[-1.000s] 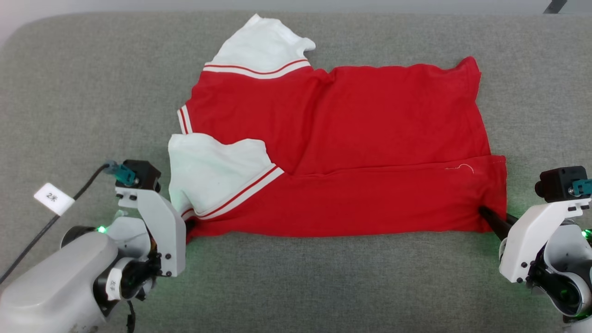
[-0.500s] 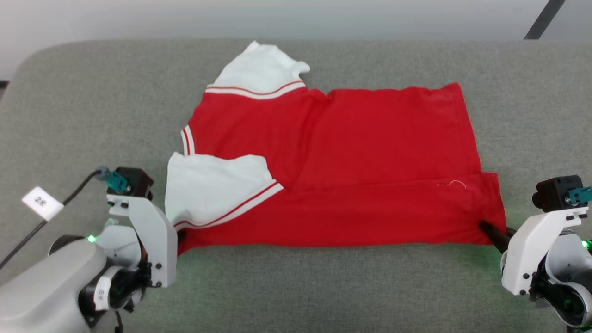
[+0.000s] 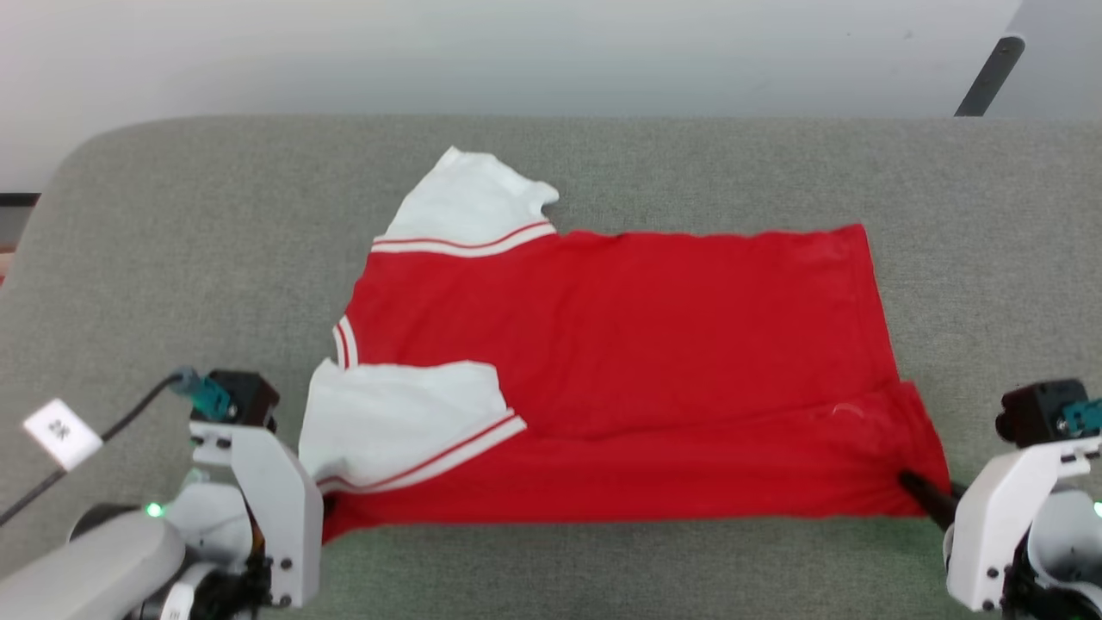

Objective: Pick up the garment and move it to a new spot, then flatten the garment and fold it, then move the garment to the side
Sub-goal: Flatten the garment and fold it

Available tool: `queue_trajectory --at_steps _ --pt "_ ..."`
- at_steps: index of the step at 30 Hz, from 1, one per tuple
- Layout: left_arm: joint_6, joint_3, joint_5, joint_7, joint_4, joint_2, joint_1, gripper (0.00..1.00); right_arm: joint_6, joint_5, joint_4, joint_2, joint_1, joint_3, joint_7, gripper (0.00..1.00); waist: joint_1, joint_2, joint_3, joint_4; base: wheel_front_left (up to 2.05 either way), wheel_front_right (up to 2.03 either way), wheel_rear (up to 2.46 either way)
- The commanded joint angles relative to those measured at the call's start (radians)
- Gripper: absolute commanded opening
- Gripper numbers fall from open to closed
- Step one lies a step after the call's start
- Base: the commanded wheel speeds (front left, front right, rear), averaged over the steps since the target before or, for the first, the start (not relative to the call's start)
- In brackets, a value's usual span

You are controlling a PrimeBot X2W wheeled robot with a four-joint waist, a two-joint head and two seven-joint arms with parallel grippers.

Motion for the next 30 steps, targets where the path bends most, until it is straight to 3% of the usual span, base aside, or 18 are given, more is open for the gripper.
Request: queue_trajectory --at_steps 1,8,16,17,19,21,22,24,26,28,30 --pt "0.012 0.0 -0.002 -0.001 -0.008 0.01 0.015 0.0 -0.001 0.016 -0.006 0.0 0.014 -0.009 0.007 0.0 0.0 0.0 -0.002 -0.001 0.0 0.0 0.0" --pt "0.067 -0.009 -0.022 -0.018 -0.079 0.031 0.08 0.0 -0.001 0.009 -0.054 0.027 0.087 -0.025 0.027 0.0 0.0 0.0 -0.005 -0.005 0.0 0.0 0.0" --pt "0.068 -0.022 -0.028 -0.028 -0.063 0.008 0.108 0.0 -0.001 -0.002 -0.054 0.05 0.113 -0.015 0.024 0.03 0.0 0.0 -0.002 -0.012 0.0 0.0 0.0" --pt "0.065 -0.022 -0.03 -0.029 -0.058 0.004 0.107 0.0 -0.001 -0.002 -0.05 0.051 0.115 -0.013 0.023 0.13 0.0 0.0 -0.002 -0.013 0.0 0.0 0.0" --pt "0.061 -0.021 -0.03 -0.031 -0.046 -0.002 0.106 0.0 -0.001 -0.003 -0.044 0.047 0.114 -0.008 0.017 0.47 0.0 0.0 -0.003 -0.015 0.0 0.0 0.0" --pt "0.059 -0.022 -0.029 -0.03 -0.037 -0.005 0.103 0.15 -0.001 -0.005 -0.04 0.043 0.11 -0.003 0.013 0.76 0.0 0.0 -0.005 -0.018 0.0 0.0 0.0" --pt "0.058 -0.021 -0.027 -0.027 -0.034 -0.004 0.098 0.2 -0.001 -0.008 -0.038 0.04 0.108 -0.001 0.011 0.99 0.0 0.0 -0.006 -0.019 0.0 0.0 0.0" --pt "0.057 -0.018 -0.022 -0.024 -0.034 0.0 0.09 0.38 -0.001 -0.008 -0.037 0.039 0.107 0.003 0.008 1.0 0.0 0.0 -0.009 -0.022 0.0 0.0 0.0" --pt "0.062 -0.015 -0.023 -0.02 -0.037 0.007 0.087 0.47 -0.001 -0.01 -0.04 0.036 0.106 0.006 0.008 1.0 0.0 0.0 -0.011 -0.026 0.0 0.0 0.0" --pt "0.068 -0.014 -0.022 -0.013 -0.044 0.016 0.082 0.65 -0.001 -0.013 -0.049 0.036 0.105 0.005 0.004 1.0 0.0 0.0 -0.013 -0.03 0.0 0.0 0.0" --pt "0.077 -0.01 -0.019 -0.011 -0.054 0.027 0.076 0.69 -0.001 -0.015 -0.057 0.036 0.105 0.005 -0.004 1.0 0.0 0.0 -0.015 -0.034 0.0 0.0 0.0"
